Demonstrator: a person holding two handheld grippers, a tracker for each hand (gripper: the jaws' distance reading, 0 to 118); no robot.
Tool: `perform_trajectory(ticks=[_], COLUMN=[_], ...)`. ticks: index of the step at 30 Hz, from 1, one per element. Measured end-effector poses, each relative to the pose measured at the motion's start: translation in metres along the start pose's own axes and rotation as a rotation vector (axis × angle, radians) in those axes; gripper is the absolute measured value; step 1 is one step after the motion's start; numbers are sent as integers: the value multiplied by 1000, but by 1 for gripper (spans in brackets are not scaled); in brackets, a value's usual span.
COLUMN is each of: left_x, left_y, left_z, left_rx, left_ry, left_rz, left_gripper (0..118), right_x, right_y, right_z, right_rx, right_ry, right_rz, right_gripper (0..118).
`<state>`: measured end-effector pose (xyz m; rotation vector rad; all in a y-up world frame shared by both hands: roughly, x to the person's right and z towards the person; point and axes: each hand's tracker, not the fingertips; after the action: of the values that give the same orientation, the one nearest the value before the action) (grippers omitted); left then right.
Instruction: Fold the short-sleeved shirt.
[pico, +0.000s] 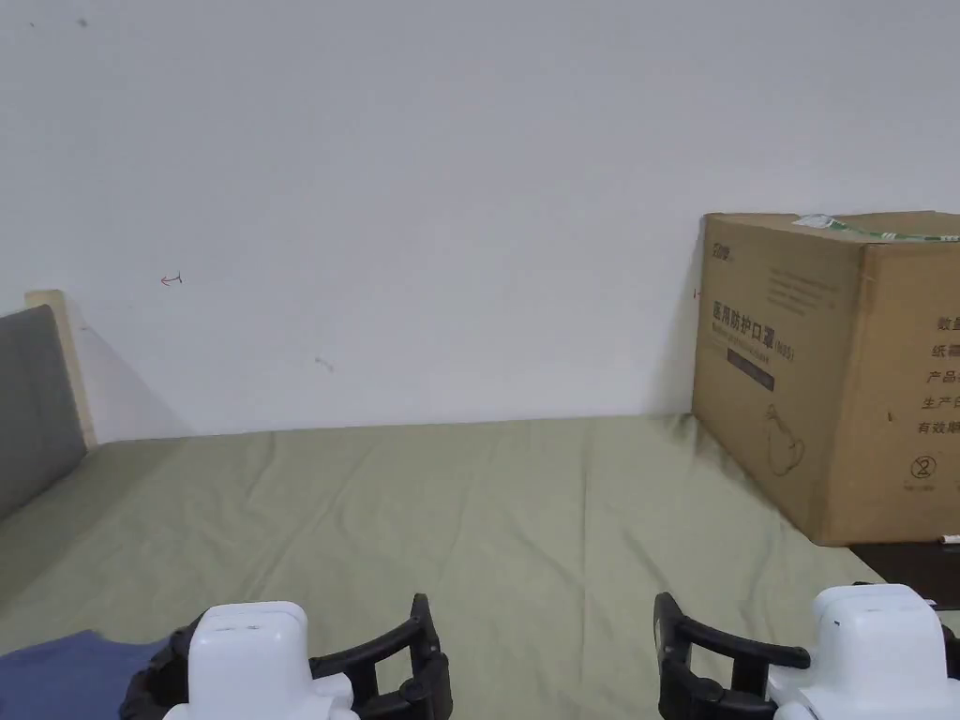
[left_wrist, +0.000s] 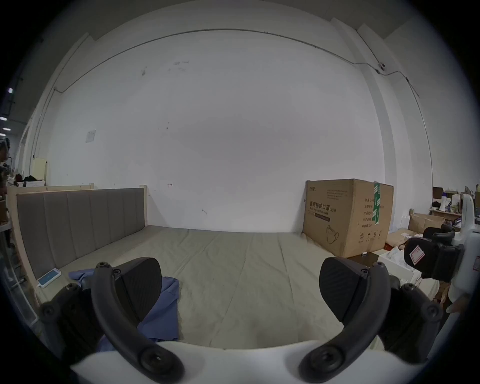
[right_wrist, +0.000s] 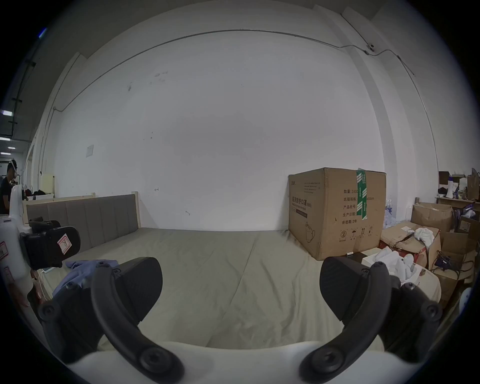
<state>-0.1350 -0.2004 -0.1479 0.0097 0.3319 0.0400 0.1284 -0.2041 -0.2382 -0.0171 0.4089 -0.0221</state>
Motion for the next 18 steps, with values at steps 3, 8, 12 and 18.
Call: perform_trajectory(ticks=[3,8,12,18], left_x=[8,55,46,23], left_y=[5,-51,-72,8], left_z=[-7,-21,-30,-31], left_rx=[-2,203,230,-25], left_ry=[31,250,237,61], left_rz=[-189,-1469,-1728,-548], left_gripper=[118,118,118,118], right_x=[14,89,109,105], right_y=[-5,-56,-113,-57], right_z=[0,-12,-16,-24], right_rx=[49,-104,-284,-145], right_ry=[17,-85,-111,-61], right_rz=[-178,-1382,-1848,-1345], right_gripper=[118,118,118,118])
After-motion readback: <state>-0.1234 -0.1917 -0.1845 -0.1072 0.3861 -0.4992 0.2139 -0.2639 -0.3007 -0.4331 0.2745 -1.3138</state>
